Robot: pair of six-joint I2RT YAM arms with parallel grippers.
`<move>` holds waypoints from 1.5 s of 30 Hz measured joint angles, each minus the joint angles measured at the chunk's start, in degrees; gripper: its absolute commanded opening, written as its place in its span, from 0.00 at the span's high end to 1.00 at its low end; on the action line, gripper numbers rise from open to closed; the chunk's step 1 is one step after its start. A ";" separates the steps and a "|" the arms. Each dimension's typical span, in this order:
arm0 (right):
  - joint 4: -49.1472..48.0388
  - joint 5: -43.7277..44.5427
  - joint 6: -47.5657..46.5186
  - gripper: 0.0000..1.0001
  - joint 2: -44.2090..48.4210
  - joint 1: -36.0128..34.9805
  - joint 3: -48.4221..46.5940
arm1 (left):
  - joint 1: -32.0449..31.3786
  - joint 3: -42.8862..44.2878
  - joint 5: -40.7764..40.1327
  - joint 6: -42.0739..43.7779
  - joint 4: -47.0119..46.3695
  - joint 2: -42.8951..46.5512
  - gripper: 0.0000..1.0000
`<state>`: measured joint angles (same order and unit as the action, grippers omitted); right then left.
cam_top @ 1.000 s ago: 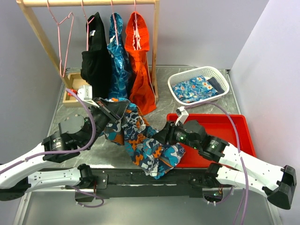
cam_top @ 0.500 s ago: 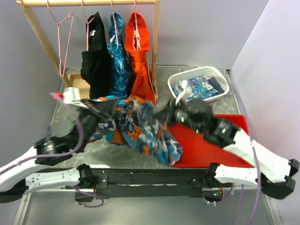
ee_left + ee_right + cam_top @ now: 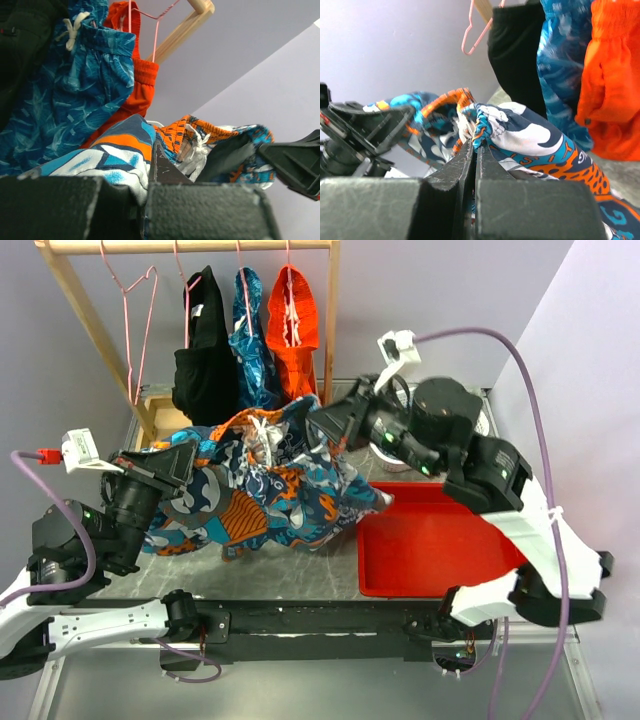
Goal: Place the shorts on the hanger
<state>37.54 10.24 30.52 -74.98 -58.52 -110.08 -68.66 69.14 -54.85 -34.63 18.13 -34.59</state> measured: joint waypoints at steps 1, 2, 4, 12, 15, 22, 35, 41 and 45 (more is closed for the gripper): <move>1.36 0.09 -0.22 1.00 -1.51 -0.02 -2.56 | 0.00 0.00 -0.24 0.22 0.24 0.00 0.99; 2.49 0.04 -0.37 1.00 -3.26 0.00 -5.46 | 0.00 0.00 -0.57 0.59 0.26 0.00 0.98; 3.45 -0.02 -0.61 1.00 -6.29 0.00 -10.49 | 0.00 0.20 -0.74 1.03 0.31 0.13 0.98; 2.64 -0.57 -0.55 1.00 -7.96 0.11 -11.37 | 0.00 0.59 -1.86 0.59 0.44 1.66 0.89; -1.11 -0.24 -0.17 1.00 -4.13 0.85 1.25 | 0.00 -3.65 -1.79 -3.04 1.31 3.30 0.87; -3.15 6.23 1.33 1.00 6.23 5.86 36.30 | 0.00 -24.13 3.58 -17.27 5.49 4.68 0.67; -5.49 14.95 2.86 1.00 13.22 6.43 48.74 | 0.00 -28.02 13.00 -27.80 16.24 3.30 0.03; -6.91 15.39 2.86 1.00 13.18 6.43 49.46 | 0.00 -7.76 14.10 -22.56 25.18 -2.91 0.03; -8.22 15.21 2.86 1.00 13.14 6.43 50.12 | 0.00 4.44 7.58 -16.22 26.51 -9.07 0.04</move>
<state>29.32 25.45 33.39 -61.84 -52.10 -59.96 -68.66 73.58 -47.27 -50.85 44.64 -43.66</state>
